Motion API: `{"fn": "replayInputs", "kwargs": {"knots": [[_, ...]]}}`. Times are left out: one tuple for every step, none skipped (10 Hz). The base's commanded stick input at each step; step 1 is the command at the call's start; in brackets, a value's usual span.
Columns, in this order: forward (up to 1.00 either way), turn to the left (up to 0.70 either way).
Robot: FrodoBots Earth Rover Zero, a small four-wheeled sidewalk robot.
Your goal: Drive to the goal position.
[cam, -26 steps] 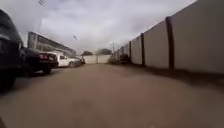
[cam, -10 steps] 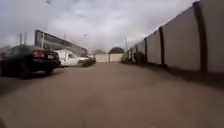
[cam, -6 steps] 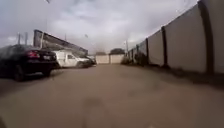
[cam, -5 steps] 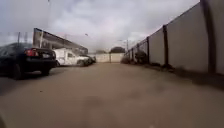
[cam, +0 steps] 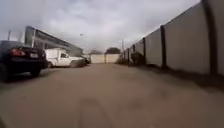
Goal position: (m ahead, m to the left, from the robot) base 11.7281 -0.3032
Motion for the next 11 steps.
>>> {"fn": "replayInputs", "kwargs": {"knots": [[0.70,0.00],[0.70,0.00],[0.70,0.00],[0.70,0.00],[0.70,0.00],[0.70,0.00],[0.70,0.00],[0.70,0.00],[0.70,0.00],[0.70,0.00],[0.70,0.00]]}}
